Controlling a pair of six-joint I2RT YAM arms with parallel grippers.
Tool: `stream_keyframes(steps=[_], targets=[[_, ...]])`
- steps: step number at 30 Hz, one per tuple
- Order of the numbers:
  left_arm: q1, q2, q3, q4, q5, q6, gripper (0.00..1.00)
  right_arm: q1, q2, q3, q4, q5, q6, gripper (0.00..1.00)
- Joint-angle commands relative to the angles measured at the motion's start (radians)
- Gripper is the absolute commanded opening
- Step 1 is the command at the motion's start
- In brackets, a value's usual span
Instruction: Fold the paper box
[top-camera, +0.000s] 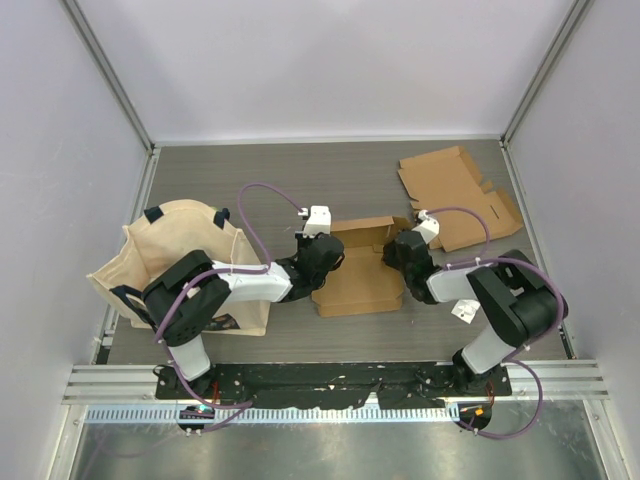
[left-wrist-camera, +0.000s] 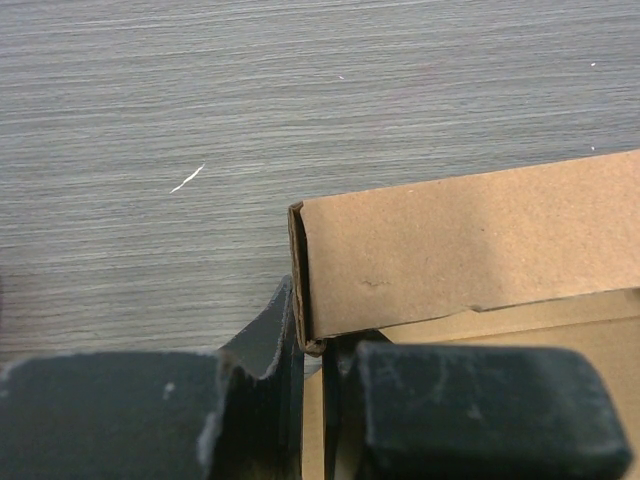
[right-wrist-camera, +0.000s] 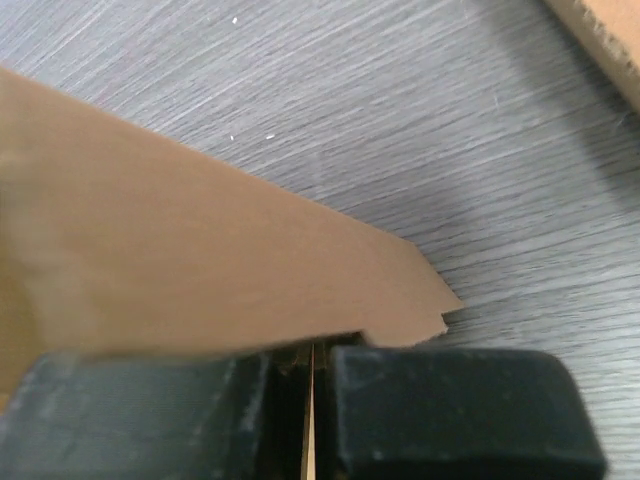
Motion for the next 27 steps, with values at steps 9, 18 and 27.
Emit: stream_keyframes(steps=[9, 18, 27], targets=[[0.0, -0.033, -0.026, -0.028, -0.003, -0.003, 0.0, 0.008, -0.047, 0.009, -0.111, -0.041, 0.03, 0.01], [-0.001, -0.029, -0.027, -0.022, -0.005, -0.003, 0.0, 0.013, -0.276, -0.004, -0.419, -0.123, 0.007, 0.09], [-0.001, -0.038, -0.043, -0.022, -0.003, -0.007, 0.0, 0.011, -0.206, -0.066, -0.442, -0.009, 0.071, 0.01]])
